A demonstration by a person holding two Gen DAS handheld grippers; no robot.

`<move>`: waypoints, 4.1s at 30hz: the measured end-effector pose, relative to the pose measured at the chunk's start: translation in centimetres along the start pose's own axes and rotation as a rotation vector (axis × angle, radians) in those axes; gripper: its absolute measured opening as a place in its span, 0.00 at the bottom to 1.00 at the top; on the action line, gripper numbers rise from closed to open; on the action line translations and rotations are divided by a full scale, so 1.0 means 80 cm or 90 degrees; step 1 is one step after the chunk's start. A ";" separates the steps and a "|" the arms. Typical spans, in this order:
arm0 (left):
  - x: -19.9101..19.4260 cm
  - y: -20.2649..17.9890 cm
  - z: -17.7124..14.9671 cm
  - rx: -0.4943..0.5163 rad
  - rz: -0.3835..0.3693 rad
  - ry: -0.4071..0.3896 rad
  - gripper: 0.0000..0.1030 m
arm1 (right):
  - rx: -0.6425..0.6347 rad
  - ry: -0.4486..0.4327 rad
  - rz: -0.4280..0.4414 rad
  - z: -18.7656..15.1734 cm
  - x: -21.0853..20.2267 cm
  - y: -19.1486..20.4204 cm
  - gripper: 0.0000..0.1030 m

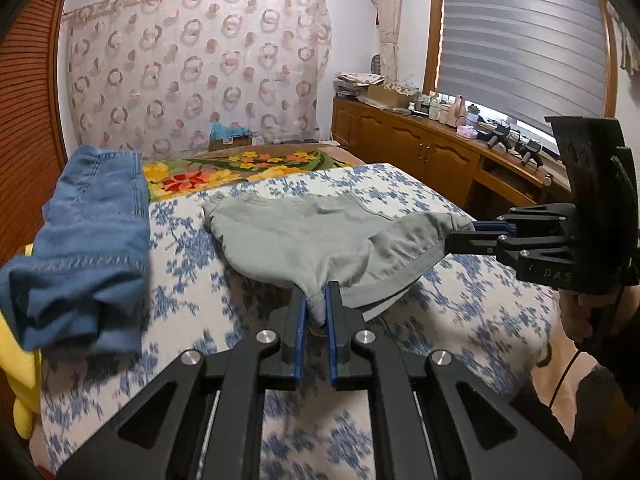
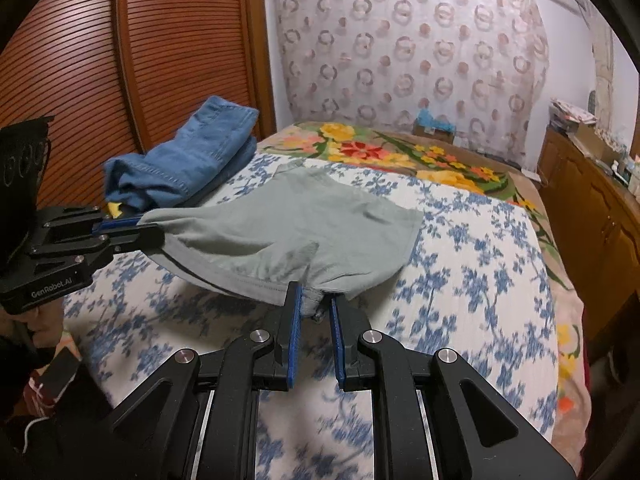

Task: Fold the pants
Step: 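Carry the held edge over the garment with both tools, folding it onto itself, then lower the folded edge onto the garment and open both tools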

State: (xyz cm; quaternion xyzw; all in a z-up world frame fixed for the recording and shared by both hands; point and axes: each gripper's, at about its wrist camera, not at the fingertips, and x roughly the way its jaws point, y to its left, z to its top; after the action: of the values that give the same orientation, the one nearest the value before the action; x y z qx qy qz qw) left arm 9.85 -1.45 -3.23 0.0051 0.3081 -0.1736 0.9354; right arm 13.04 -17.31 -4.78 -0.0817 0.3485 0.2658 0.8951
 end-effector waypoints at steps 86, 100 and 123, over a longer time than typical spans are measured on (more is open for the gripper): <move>0.060 0.038 0.017 -0.013 0.006 0.046 0.07 | -0.014 0.032 0.020 -0.004 0.050 -0.013 0.11; 0.092 0.051 0.019 -0.027 0.003 0.072 0.08 | 0.008 0.057 0.038 -0.005 0.082 -0.033 0.12; 0.082 0.082 -0.002 -0.039 0.002 0.089 0.44 | 0.004 0.051 0.006 -0.004 0.068 -0.049 0.36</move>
State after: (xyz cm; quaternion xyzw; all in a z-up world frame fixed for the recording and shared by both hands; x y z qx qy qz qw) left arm 16.86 2.62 -7.81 -0.0111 0.3780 -0.1614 0.9116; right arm 18.27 -18.44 -8.81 -0.0881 0.3851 0.2659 0.8793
